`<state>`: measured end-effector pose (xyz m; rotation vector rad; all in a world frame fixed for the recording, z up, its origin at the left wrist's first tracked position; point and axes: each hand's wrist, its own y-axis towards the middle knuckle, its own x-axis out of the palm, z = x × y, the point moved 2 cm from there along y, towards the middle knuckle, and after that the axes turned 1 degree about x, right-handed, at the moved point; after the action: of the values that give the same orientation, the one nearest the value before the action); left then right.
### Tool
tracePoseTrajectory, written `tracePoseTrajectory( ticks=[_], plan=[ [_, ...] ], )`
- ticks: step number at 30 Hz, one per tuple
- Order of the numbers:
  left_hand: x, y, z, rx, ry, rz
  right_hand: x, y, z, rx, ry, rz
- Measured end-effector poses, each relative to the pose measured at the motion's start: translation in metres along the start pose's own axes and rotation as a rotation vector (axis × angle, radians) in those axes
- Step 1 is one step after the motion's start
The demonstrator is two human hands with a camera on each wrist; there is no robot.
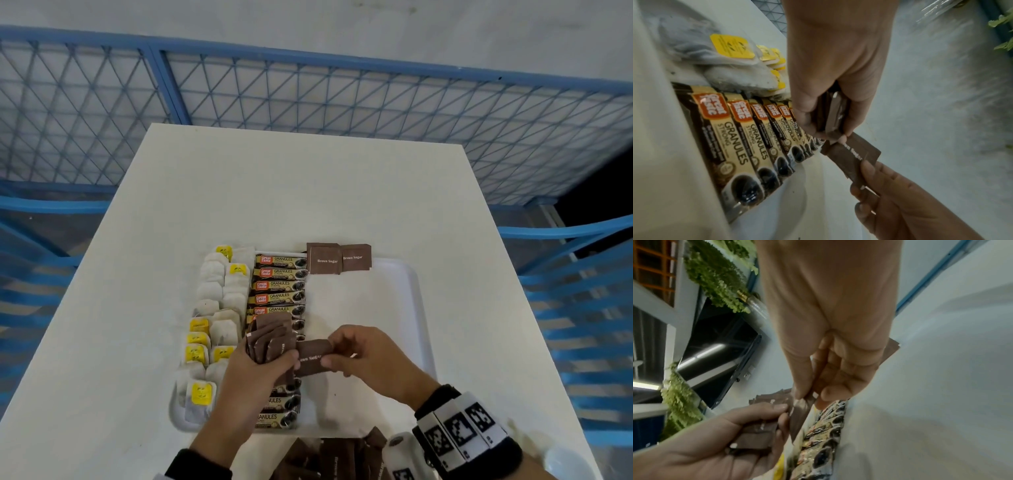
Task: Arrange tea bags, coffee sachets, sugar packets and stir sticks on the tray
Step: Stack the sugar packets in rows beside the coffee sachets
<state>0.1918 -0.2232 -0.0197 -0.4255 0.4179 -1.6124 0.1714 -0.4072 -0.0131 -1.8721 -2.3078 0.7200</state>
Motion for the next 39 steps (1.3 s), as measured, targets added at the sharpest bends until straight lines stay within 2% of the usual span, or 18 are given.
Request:
tracePoseTrajectory(
  ticks=[3,8,13,17,24,31,35,39],
  plan=[
    [-0.001,0.001,0.001,-0.004,-0.047,-0.009,-0.011,0.008,0.002,-0.005,-0.032,0.061],
    [0.000,-0.001,0.005,-0.079,-0.186,-0.090,-0.055,0.038,0.006,0.050,0.063,0.309],
    [0.001,-0.002,0.008,-0.143,-0.286,-0.142,-0.089,0.073,0.018,0.103,0.006,0.489],
    [0.000,-0.001,0.008,-0.170,-0.326,-0.144,-0.099,0.093,0.026,0.167,-0.086,0.531],
    [0.001,-0.003,0.011,-0.162,-0.371,-0.170,-0.099,0.101,0.027,0.176,-0.167,0.637],
    [0.004,-0.005,0.009,-0.161,-0.353,-0.177,-0.095,0.102,0.030,0.186,-0.178,0.655],
    [0.006,-0.003,0.009,-0.160,-0.348,-0.144,-0.091,0.096,0.024,0.148,-0.225,0.702],
    [0.010,-0.002,0.012,-0.144,-0.346,-0.126,-0.070,0.078,0.002,0.027,-0.219,0.710]
  ],
)
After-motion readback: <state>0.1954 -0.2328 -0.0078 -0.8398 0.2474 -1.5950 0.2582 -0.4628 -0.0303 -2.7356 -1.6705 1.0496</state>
